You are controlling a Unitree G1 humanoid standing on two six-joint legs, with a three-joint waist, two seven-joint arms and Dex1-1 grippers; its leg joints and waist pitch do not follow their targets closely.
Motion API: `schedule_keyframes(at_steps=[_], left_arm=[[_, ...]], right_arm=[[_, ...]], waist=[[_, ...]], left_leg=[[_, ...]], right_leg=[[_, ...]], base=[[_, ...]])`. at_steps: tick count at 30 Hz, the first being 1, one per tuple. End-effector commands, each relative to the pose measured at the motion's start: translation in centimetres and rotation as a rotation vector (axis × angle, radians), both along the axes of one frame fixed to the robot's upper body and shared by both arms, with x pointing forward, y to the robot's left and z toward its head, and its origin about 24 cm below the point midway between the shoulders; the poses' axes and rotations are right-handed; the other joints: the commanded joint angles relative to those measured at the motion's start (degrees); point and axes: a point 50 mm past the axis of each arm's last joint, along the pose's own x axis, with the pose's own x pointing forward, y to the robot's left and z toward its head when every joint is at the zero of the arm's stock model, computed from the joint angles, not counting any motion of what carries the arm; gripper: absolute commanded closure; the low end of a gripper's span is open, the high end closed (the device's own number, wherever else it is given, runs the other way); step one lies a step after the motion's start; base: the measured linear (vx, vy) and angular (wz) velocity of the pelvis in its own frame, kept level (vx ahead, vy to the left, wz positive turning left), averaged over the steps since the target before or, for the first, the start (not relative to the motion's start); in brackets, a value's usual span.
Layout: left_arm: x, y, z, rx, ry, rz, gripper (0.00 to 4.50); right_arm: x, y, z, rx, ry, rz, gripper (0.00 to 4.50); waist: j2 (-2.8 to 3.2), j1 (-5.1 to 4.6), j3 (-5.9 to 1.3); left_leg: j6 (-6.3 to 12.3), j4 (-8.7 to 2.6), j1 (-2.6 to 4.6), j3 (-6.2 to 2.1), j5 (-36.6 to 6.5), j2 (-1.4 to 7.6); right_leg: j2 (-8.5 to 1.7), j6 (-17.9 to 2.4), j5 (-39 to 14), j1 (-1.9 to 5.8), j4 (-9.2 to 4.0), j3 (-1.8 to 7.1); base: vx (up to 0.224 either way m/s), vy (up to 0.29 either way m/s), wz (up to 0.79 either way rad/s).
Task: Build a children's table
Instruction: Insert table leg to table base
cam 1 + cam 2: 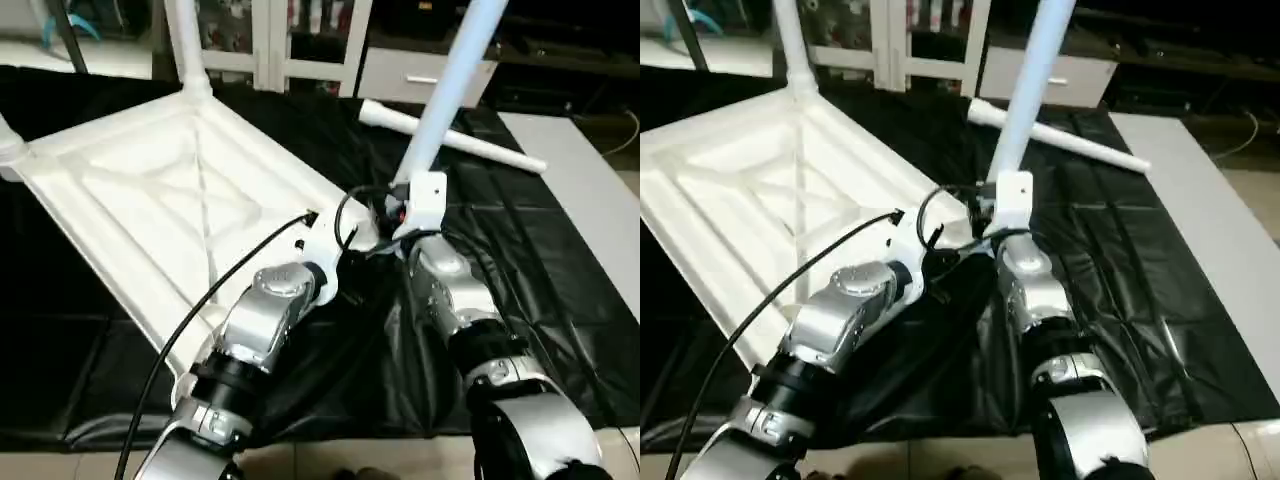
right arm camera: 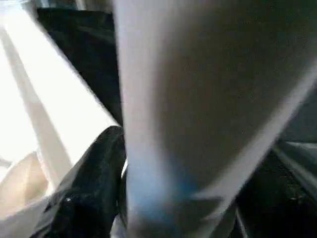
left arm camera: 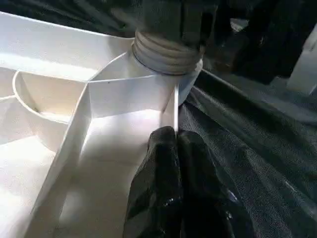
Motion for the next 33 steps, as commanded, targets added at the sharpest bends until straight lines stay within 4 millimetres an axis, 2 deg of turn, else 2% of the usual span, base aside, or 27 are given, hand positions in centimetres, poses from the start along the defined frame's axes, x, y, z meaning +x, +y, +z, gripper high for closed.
schedule_keyframes(at_steps=[1, 3, 5, 6, 7, 9, 11, 14, 16, 17, 18, 20, 22, 23, 25, 27, 29, 33], left_arm=[[0.0, -0.1, 1.0, -0.029, -0.049, -0.037, 4.50], [0.0, 0.4, 1.0, -0.019, -0.051, -0.052, 4.50], [0.0, 0.9, 0.9, -0.010, -0.048, -0.068, 4.50], [-0.2, 1.3, 0.8, -0.005, -0.031, -0.099, 4.50], [-0.2, 1.3, 0.8, -0.004, -0.030, -0.102, 4.50], [-0.4, 1.6, 0.7, 0.009, -0.030, -0.137, 4.50], [-0.6, 1.9, 0.6, 0.022, -0.020, -0.187, 4.50], [-1.2, 2.4, 0.2, 0.040, 0.009, -0.276, 4.50], [-1.6, 2.7, 0.0, 0.051, 0.028, -0.320, 4.50], [-2.6, 4.1, -0.6, 0.084, 0.094, -0.458, 4.50], [-2.6, 4.1, -0.6, 0.084, 0.094, -0.458, 4.50], [-3.1, 4.8, -0.8, 0.099, 0.113, -0.540, 4.50], [-3.3, 5.0, -0.8, 0.104, 0.113, -0.568, 4.50], [-3.4, 5.4, -0.7, 0.111, 0.106, -0.627, 4.50], [-3.6, 5.9, -0.6, 0.118, 0.108, -0.676, 4.50], [-3.7, 6.5, -0.5, 0.143, 0.102, -0.731, 4.50], [-3.5, 6.8, -0.5, 0.174, 0.096, -0.740, 4.50], [-3.5, 7.3, -0.6, 0.230, 0.094, -0.768, 4.50]], right_arm=[[-1.0, -0.1, -1.6, -0.029, 0.060, 0.059, 1.17], [-1.5, -0.6, -1.0, -0.016, 0.026, 0.081, 0.92], [-2.3, -1.1, -0.6, -0.021, -0.004, 0.129, 0.79], [-3.1, -1.6, -0.3, -0.018, -0.012, 0.174, 0.69], [-3.2, -1.7, -0.3, -0.017, -0.013, 0.179, 0.58], [-3.8, -2.2, -0.2, -0.042, -0.024, 0.201, 0.49], [-4.3, -2.8, 0.1, -0.055, -0.029, 0.212, 0.39], [-5.1, -3.6, 0.6, -0.062, -0.032, 0.233, 0.02], [-5.4, -3.8, 0.9, -0.057, -0.034, 0.254, 0.02], [-7.0, -4.1, 1.5, -0.075, -0.026, 0.385, 0.02], [-7.0, -4.1, 1.5, -0.075, -0.026, 0.385, 0.02], [-7.8, -4.4, 1.5, -0.108, -0.011, 0.452, 0.02], [-8.1, -4.5, 1.5, -0.121, -0.005, 0.466, 0.02], [-8.4, -4.8, 1.4, -0.137, 0.009, 0.500, 0.02], [-8.8, -5.0, 1.3, -0.145, 0.030, 0.537, 0.02], [-9.3, -5.3, 1.2, -0.159, 0.062, 0.602, 0.02], [-9.8, -5.3, 1.1, -0.164, 0.088, 0.657, 0.02], [-10.5, -5.0, 1.2, -0.171, 0.122, 0.732, 0.02]], waist=[[0.34, 0.62, -3.37], [0.42, 0.66, -3.38], [0.47, 0.88, -3.23], [0.93, 1.05, -3.10], [0.79, 1.26, -3.02], [0.78, 1.38, -3.14], [1.15, 1.40, -2.97], [1.30, 1.79, -2.95], [1.37, 1.88, -3.00], [1.50, 1.96, -3.08], [1.49, 2.23, -3.15], [1.53, 2.13, -3.10], [1.60, 2.36, -2.87], [1.35, 2.37, -2.77], [1.59, 2.90, -2.73], [1.60, 2.88, -2.69], [1.61, 3.05, -2.86], [1.42, 3.21, -3.09]], left_leg=[[9.02, -2.96, 0.87, -1.08, 2.9, 3.45], [9.26, -2.98, 0.88, -1.06, 2.5, 3.56], [8.58, -3.05, 0.93, -1.06, 0.6, 3.68], [7.99, -3.13, 0.90, -1.13, -0.3, 3.65], [7.89, -3.14, 1.04, -1.04, -0.7, 3.71], [7.36, -3.03, 0.99, -1.01, 0.1, 3.69], [6.50, -3.09, 0.94, -0.98, -1.1, 3.64], [5.59, -3.19, 1.05, -1.06, -1.7, 3.56], [5.39, -3.16, 1.10, -1.09, -1.7, 3.63], [5.52, -3.09, 1.17, -1.06, -0.4, 3.57], [5.70, -3.01, 1.21, -1.16, 0.0, 3.62], [5.74, -3.07, 1.19, -1.00, -0.3, 3.51], [4.83, -3.21, 1.16, -1.00, -2.4, 3.59], [4.05, -3.31, 1.29, -0.92, -4.4, 3.66], [3.10, -3.42, 1.72, -0.88, -6.5, 3.76], [2.54, -3.62, 1.49, -1.03, -6.6, 3.83], [2.17, -3.49, 1.69, -0.95, -6.2, 3.82], [2.55, -3.34, 1.40, -1.05, -4.9, 3.74]], right_leg=[[-3.44, -16.4, 10.5, 3.04, -1.86, 2.47], [-3.51, -16.7, 9.4, 2.97, -1.91, 2.52], [-3.50, -16.6, 6.4, 2.97, -2.20, 2.51], [-3.40, -16.3, 4.8, 2.96, -2.22, 2.55], [-3.32, -15.8, 4.5, 2.96, -2.44, 2.61], [-3.34, -16.1, 4.8, 2.88, -2.14, 2.62], [-3.33, -16.3, 2.9, 2.68, -2.34, 2.65], [-3.24, -15.3, 1.6, 2.73, -2.33, 2.75], [-3.27, -15.1, 2.0, 2.73, -2.21, 2.74], [-3.02, -15.3, 4.0, 2.78, -2.06, 2.70], [-3.14, -15.1, 4.7, 2.93, -1.90, 2.71], [-3.09, -15.4, 4.9, 2.77, -1.88, 2.70], [-3.28, -15.5, 1.3, 2.64, -2.20, 2.74], [-3.37, -15.2, -1.4, 2.46, -2.52, 2.81], [-3.36, -14.2, -4.6, 2.24, -2.82, 2.88], [-3.33, -13.8, -4.6, 2.33, -2.64, 2.82], [-3.37, -14.0, -3.7, 2.25, -2.50, 2.78], [-3.52, -14.0, -2.4, 2.61, -2.18, 2.70]], base=[[0.000, 0.000, 0.00], [0.000, 0.000, 0.00], [0.000, 0.000, 0.00], [0.000, 0.000, 0.00], [0.000, 0.000, 0.00], [0.000, 0.000, 0.00], [0.000, 0.000, 0.00], [0.000, 0.000, 0.00], [0.000, 0.000, 0.00], [0.000, 0.000, 0.00], [0.000, 0.000, 0.00], [0.000, 0.000, 0.00], [0.000, 0.000, 0.00], [0.000, 0.000, 0.00], [0.000, 0.000, 0.00], [0.000, 0.000, 0.00], [0.000, 0.000, 0.00], [0.000, 0.000, 0.00]])
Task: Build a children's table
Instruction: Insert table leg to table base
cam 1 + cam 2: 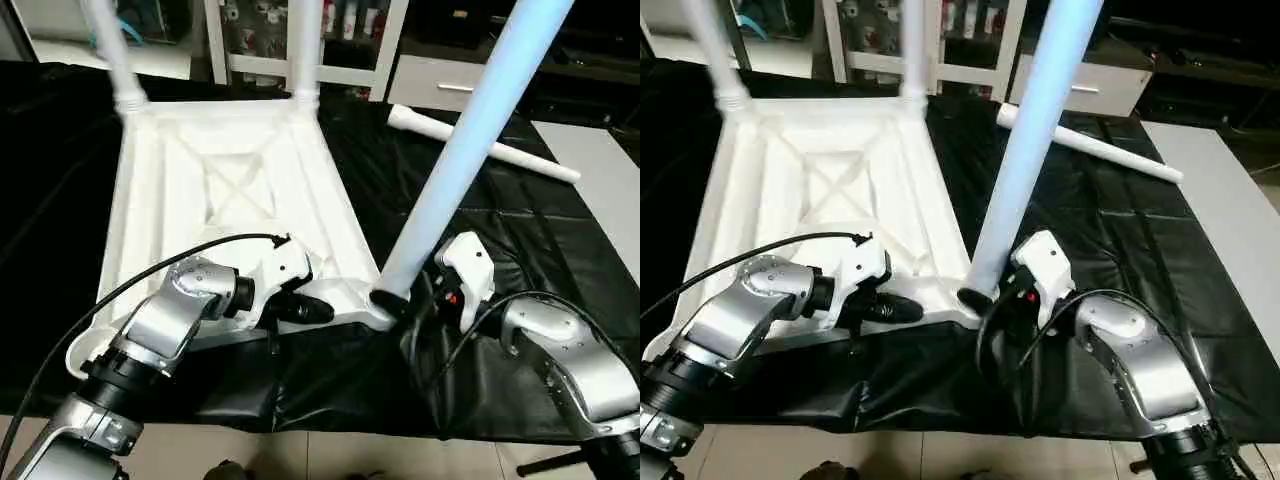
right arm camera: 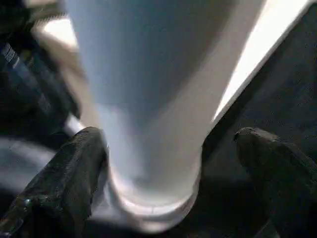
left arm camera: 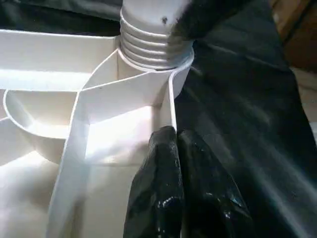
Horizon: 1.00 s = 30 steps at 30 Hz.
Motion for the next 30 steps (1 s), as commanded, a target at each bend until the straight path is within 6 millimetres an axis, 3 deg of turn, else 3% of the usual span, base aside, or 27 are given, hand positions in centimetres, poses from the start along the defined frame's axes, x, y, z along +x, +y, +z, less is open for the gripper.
schedule_keyframes(at_steps=[1, 4, 5, 10, 20, 30], left_arm=[[-0.6, -0.2, -1.2, 0.071, 0.036, -0.068, 4.50], [-0.3, -0.3, -1.1, 0.070, 0.013, -0.053, 4.50], [-0.1, -0.3, -1.1, 0.061, 0.013, -0.042, 4.24], [0.3, -0.5, -0.9, 0.044, -0.013, -0.005, 3.82], [0.8, -0.9, -1.2, 0.061, -0.047, 0.016, 3.82], [0.2, -0.4, -2.2, 0.181, 0.029, -0.010, 3.82]], right_arm=[[-0.6, 0.0, 0.0, -0.005, 0.031, 0.036, 0.02], [-0.7, 0.2, -0.1, -0.011, 0.043, 0.053, 0.02], [-0.7, 0.2, -0.1, -0.012, 0.045, 0.055, 0.01], [-0.7, 0.2, 0.0, -0.013, 0.045, 0.056, 0.00], [-0.6, 0.1, 0.3, -0.010, 0.037, 0.052, 0.00], [-0.4, 0.1, 0.6, -0.010, 0.035, 0.057, 0.00]], waist=[[0.42, -0.08, -3.77], [0.27, -0.16, -3.85], [0.25, -0.08, -3.80], [0.21, 0.07, -3.65], [0.45, 0.14, -3.80], [0.35, 0.05, -3.70]], left_leg=[[3.40, -4.15, 1.21, -1.29, -4.5, 3.52], [3.63, -4.02, 1.10, -1.28, -4.2, 3.49], [3.52, -4.00, 1.10, -1.24, -4.6, 3.49], [2.61, -4.16, 1.22, -1.27, -6.9, 3.56], [2.70, -4.08, 1.00, -1.42, -6.0, 3.51], [2.46, -4.14, 0.91, -1.48, -6.7, 3.43]], right_leg=[[-3.32, -14.0, -1.8, 2.36, -3.03, 2.68], [-3.46, -14.4, -1.7, 2.39, -2.96, 2.66], [-3.51, -14.5, -2.5, 2.34, -3.07, 2.69], [-3.51, -13.7, -6.2, 2.14, -3.45, 2.69], [-3.46, -13.8, -3.9, 2.31, -3.19, 2.58], [-3.55, -13.3, -5.8, 2.34, -3.36, 2.61]], base=[[0.000, 0.000, 0.00], [0.000, 0.000, 0.00], [0.000, 0.000, 0.00], [0.000, 0.000, 0.00], [0.000, 0.000, 0.00], [0.000, 0.000, 0.00]])
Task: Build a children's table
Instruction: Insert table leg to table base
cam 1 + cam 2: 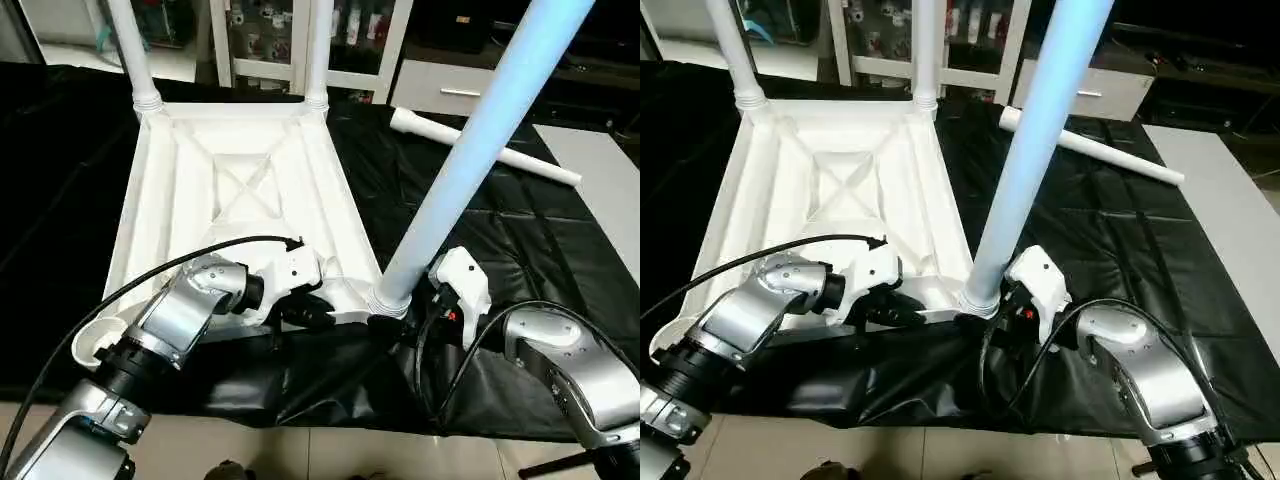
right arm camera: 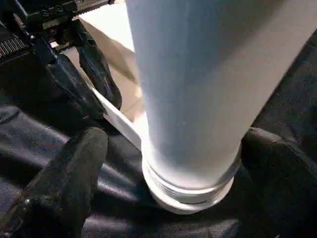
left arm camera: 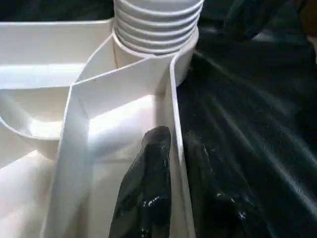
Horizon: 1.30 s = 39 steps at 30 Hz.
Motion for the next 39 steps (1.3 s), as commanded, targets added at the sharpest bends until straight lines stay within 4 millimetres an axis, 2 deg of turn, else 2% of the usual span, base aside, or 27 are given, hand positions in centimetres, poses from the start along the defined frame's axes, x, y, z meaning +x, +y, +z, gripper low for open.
schedule_keyframes(at_steps=[1, 7, 9, 12, 15, 18, 20, 25, 29, 32, 38, 39], left_arm=[[-0.5, 0.3, -1.7, 0.077, 0.062, 0.019, 3.82], [-0.4, 0.1, -1.5, 0.079, 0.056, 0.025, 3.82], [-0.4, 0.1, -1.5, 0.075, 0.061, 0.027, 4.09], [-0.4, 0.1, -1.5, 0.071, 0.066, 0.027, 4.22], [-0.4, 0.1, -1.5, 0.078, 0.070, 0.015, 4.50], [-0.5, 0.2, -1.4, 0.092, 0.055, 0.000, 4.50], [-0.6, 0.2, -1.4, 0.103, 0.041, -0.025, 4.50], [-1.2, 0.0, -1.2, 0.112, 0.009, -0.123, 4.50], [-1.3, 0.0, -1.2, 0.114, 0.008, -0.141, 4.50], [-1.4, 0.1, -1.2, 0.119, 0.013, -0.142, 4.50], [-1.4, 0.1, -1.2, 0.118, 0.016, -0.149, 4.50], [-1.5, 0.1, -1.2, 0.115, 0.018, -0.150, 4.50]], right_arm=[[0.3, -0.2, 0.9, 0.001, -0.023, 0.007, 0.00], [0.4, -0.1, 1.0, 0.002, -0.026, 0.009, 0.00], [0.5, -0.1, 1.0, 0.002, -0.026, 0.011, 0.00], [0.5, -0.1, 1.0, 0.001, -0.023, 0.015, 0.00], [0.5, -0.1, 0.9, -0.001, -0.019, 0.024, 0.00], [0.4, 0.0, 0.8, -0.003, -0.002, 0.050, 0.00], [0.4, 0.1, 0.7, -0.010, 0.006, 0.065, 0.00], [0.6, 0.0, 0.4, -0.024, 0.018, 0.074, 0.00], [0.8, 0.0, 0.3, -0.029, 0.021, 0.087, 0.00], [0.8, 0.1, 0.3, -0.032, 0.026, 0.110, 0.00], [0.9, 0.2, 0.2, -0.025, 0.030, 0.129, 0.00], [0.9, 0.3, 0.2, -0.023, 0.031, 0.131, 0.18]], waist=[[0.15, -0.01, -3.65], [0.21, -0.13, -3.62], [0.27, -0.09, -3.64], [0.26, -0.08, -3.67], [0.28, 0.01, -3.52], [0.34, 0.04, -3.34], [0.34, 0.08, -3.33], [0.28, 0.07, -3.49], [0.36, 0.25, -3.57], [0.34, 0.43, -3.59], [0.27, 0.70, -3.46], [0.29, 0.72, -3.45]], left_leg=[[2.43, -4.23, 0.88, -1.54, -6.9, 3.48], [2.50, -4.20, 0.86, -1.53, -7.2, 3.45], [2.49, -4.20, 0.95, -1.52, -7.1, 3.49], [2.61, -4.17, 0.91, -1.48, -6.8, 3.47], [2.36, -4.27, 1.00, -1.48, -8.4, 3.49], [1.52, -4.49, 1.01, -1.60, -10.7, 3.55], [1.18, -4.58, 1.00, -1.68, -10.9, 3.60], [1.36, -4.50, 0.91, -1.69, -9.8, 3.55], [2.13, -4.32, 0.93, -1.51, -7.3, 3.51], [2.57, -4.26, 0.96, -1.47, -6.9, 3.54], [2.06, -4.39, 1.05, -1.46, -8.0, 3.58], [2.00, -4.40, 1.05, -1.47, -8.1, 3.59]], right_leg=[[-3.47, -13.4, -5.8, 2.33, -3.55, 2.62], [-3.48, -13.4, -6.6, 2.31, -3.66, 2.62], [-3.48, -13.5, -6.5, 2.26, -3.64, 2.62], [-3.41, -13.7, -5.8, 2.27, -3.56, 2.61], [-3.48, -13.5, -8.0, 2.16, -3.88, 2.65], [-3.51, -12.5, -11.7, 1.97, -4.29, 2.66], [-3.56, -12.0, -12.4, 1.94, -4.35, 2.65], [-3.48, -12.0, -10.2, 1.96, -4.06, 2.62], [-3.38, -13.3, -6.0, 2.04, -3.57, 2.56], [-3.47, -13.8, -5.1, 2.11, -3.45, 2.57], [-3.50, -13.5, -7.6, 2.01, -3.73, 2.57], [-3.49, -13.4, -7.7, 2.00, -3.73, 2.58]], base=[[0.000, 0.000, 0.00], [0.000, 0.000, 0.00], [0.000, 0.000, 0.00], [0.000, 0.000, 0.00], [0.000, 0.000, 0.00], [0.000, 0.000, 0.00], [0.000, 0.000, 0.00], [0.000, 0.000, 0.00], [0.000, 0.000, 0.00], [0.000, 0.000, 0.00], [0.000, 0.000, 0.00], [0.000, 0.000, 0.00]])
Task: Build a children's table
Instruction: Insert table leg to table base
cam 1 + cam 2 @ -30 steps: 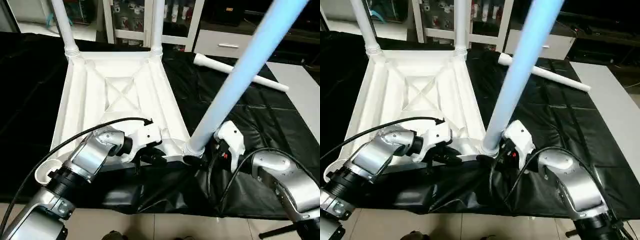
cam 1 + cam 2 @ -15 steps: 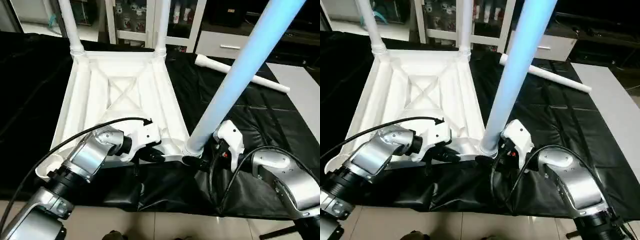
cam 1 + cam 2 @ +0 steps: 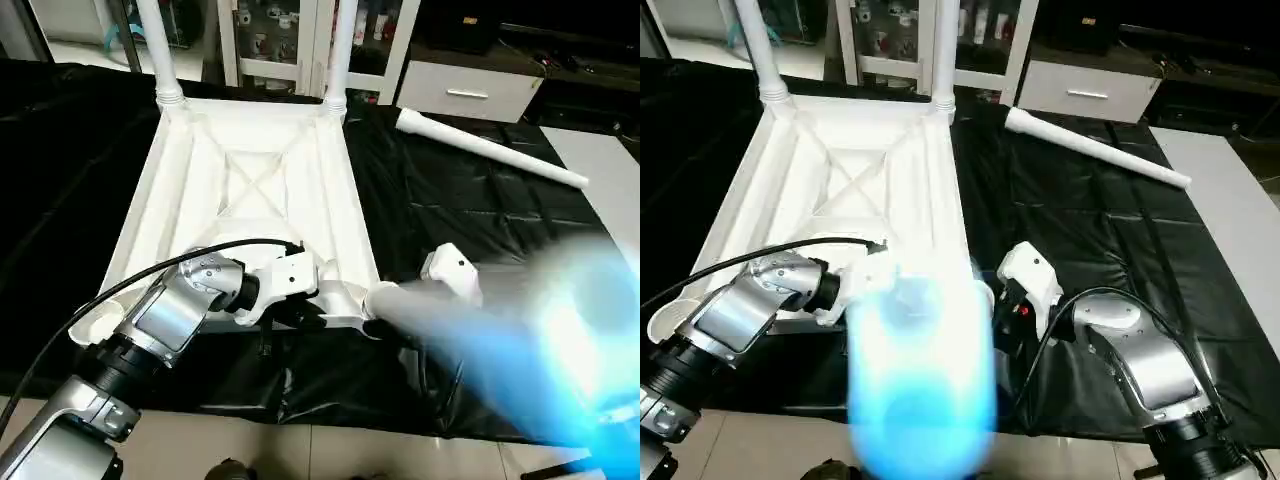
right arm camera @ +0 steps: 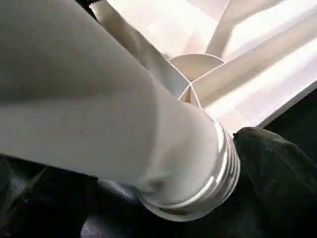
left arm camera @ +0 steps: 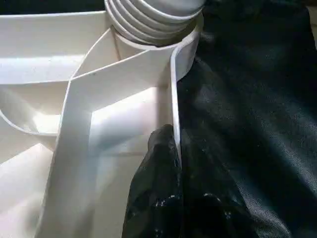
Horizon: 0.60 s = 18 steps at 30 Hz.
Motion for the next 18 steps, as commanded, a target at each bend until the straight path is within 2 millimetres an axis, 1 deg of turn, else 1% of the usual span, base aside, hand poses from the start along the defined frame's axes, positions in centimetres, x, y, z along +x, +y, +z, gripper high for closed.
schedule_keyframes(at_steps=[1, 2, 3, 4, 5, 7, 9, 10, 11, 12, 13, 14, 15, 16, 18], left_arm=[[-1.19, -0.39, -1.57, 0.054, 0.068, -0.066, 4.50], [-1.20, -0.39, -1.58, 0.053, 0.069, -0.066, 4.50], [-1.21, -0.38, -1.59, 0.054, 0.069, -0.066, 4.50], [-1.21, -0.38, -1.59, 0.054, 0.069, -0.066, 4.50], [-1.21, -0.34, -1.60, 0.055, 0.069, -0.066, 4.50], [-1.21, -0.32, -1.60, 0.055, 0.069, -0.067, 4.50], [-1.20, -0.27, -1.60, 0.057, 0.071, -0.069, 4.50], [-1.20, -0.27, -1.60, 0.057, 0.071, -0.069, 4.50], [-1.20, -0.25, -1.61, 0.058, 0.073, -0.071, 4.50], [-1.19, -0.26, -1.61, 0.057, 0.073, -0.071, 4.50], [-1.18, -0.27, -1.60, 0.057, 0.072, -0.071, 4.50], [-1.19, -0.27, -1.61, 0.057, 0.073, -0.073, 4.50], [-1.21, -0.27, -1.61, 0.058, 0.074, -0.074, 4.50], [-1.21, -0.27, -1.62, 0.058, 0.075, -0.074, 4.50], [-1.23, -0.25, -1.64, 0.060, 0.076, -0.076, 4.50]], right_arm=[[0.07, 0.05, 0.12, -0.003, -0.003, 0.017, 0.18], [0.03, 0.13, 0.09, 0.002, 0.000, 0.018, 0.32], [0.00, 0.21, 0.06, 0.007, 0.002, 0.018, 0.32], [0.00, 0.21, 0.06, 0.007, 0.002, 0.018, 0.51], [-0.04, 0.43, 0.01, 0.023, 0.001, 0.012, 0.57], [-0.05, 0.51, 0.00, 0.028, 0.000, 0.011, 0.62], [-0.16, 0.64, -0.04, 0.047, 0.001, 0.007, 0.84], [-0.17, 0.64, -0.05, 0.048, 0.001, 0.007, 0.94], [-0.23, 0.64, -0.11, 0.052, 0.003, 0.007, 0.94], [-0.25, 0.61, -0.14, 0.054, 0.003, 0.006, 1.08], [-0.26, 0.59, -0.15, 0.055, 0.003, 0.005, 1.08], [-0.28, 0.58, -0.18, 0.061, 0.006, 0.001, 1.17], [-0.29, 0.58, -0.20, 0.066, 0.008, -0.001, 1.36], [-0.30, 0.58, -0.21, 0.067, 0.008, -0.002, 1.36], [-0.32, 0.59, -0.29, 0.081, 0.006, -0.017, 1.51]], waist=[[0.28, -0.34, -3.49], [0.36, -0.36, -3.51], [0.30, -0.35, -3.51], [0.30, -0.35, -3.51], [0.48, -0.28, -3.58], [0.43, -0.35, -3.51], [0.42, -0.34, -3.56], [0.64, -0.30, -3.56], [0.62, -0.30, -3.59], [0.75, -0.26, -3.65], [0.67, -0.24, -3.66], [0.73, -0.18, -3.67], [0.69, -0.17, -3.63], [0.70, -0.15, -3.66], [0.80, -0.16, -3.64]], left_leg=[[2.03, -4.37, 1.18, -1.42, -8.0, 3.56], [2.05, -4.36, 1.17, -1.43, -7.8, 3.55], [2.15, -4.34, 1.15, -1.42, -7.6, 3.53], [2.15, -4.34, 1.15, -1.42, -7.6, 3.53], [2.20, -4.32, 1.15, -1.44, -7.5, 3.52], [2.06, -4.40, 1.18, -1.43, -7.9, 3.55], [1.93, -4.40, 1.15, -1.46, -7.9, 3.55], [1.85, -4.42, 1.14, -1.49, -7.8, 3.53], [1.70, -4.41, 1.22, -1.45, -8.0, 3.55], [1.63, -4.41, 1.23, -1.46, -8.0, 3.54], [1.62, -4.37, 1.26, -1.41, -7.8, 3.51], [1.72, -4.37, 1.23, -1.41, -7.6, 3.52], [1.74, -4.39, 1.23, -1.40, -7.7, 3.52], [1.72, -4.38, 1.23, -1.41, -7.8, 3.51], [1.39, -4.46, 1.30, -1.43, -8.6, 3.55]], right_leg=[[-3.49, -13.4, -7.4, 2.03, -3.57, 2.62], [-3.44, -13.5, -6.7, 2.03, -3.51, 2.60], [-3.43, -13.5, -6.3, 2.04, -3.48, 2.61], [-3.43, -13.5, -6.3, 2.04, -3.48, 2.61], [-3.51, -13.6, -6.2, 2.08, -3.45, 2.62], [-3.46, -13.6, -6.5, 2.00, -3.54, 2.59], [-3.48, -13.7, -6.4, 2.06, -3.46, 2.59], [-3.48, -13.7, -6.2, 2.07, -3.45, 2.59], [-3.45, -13.8, -5.7, 2.06, -3.46, 2.58], [-3.44, -13.9, -5.5, 2.09, -3.41, 2.58], [-3.40, -14.0, -5.0, 2.09, -3.39, 2.58], [-3.39, -14.1, -4.5, 2.11, -3.31, 2.59], [-3.38, -14.1, -4.5, 2.11, -3.35, 2.58], [-3.39, -14.1, -4.6, 2.14, -3.34, 2.57], [-3.44, -14.1, -5.4, 2.06, -3.45, 2.58]], base=[[0.000, 0.000, 0.00], [0.000, 0.000, 0.00], [0.000, 0.000, 0.00], [0.000, 0.000, 0.00], [0.000, 0.000, 0.00], [0.000, 0.000, 0.00], [0.000, 0.000, 0.00], [0.000, 0.000, 0.00], [0.000, 0.000, 0.00], [0.000, 0.000, 0.00], [0.000, 0.000, 0.00], [0.000, 0.000, 0.00], [0.000, 0.000, 0.00], [0.000, 0.000, 0.00], [0.000, 0.000, 0.00]])
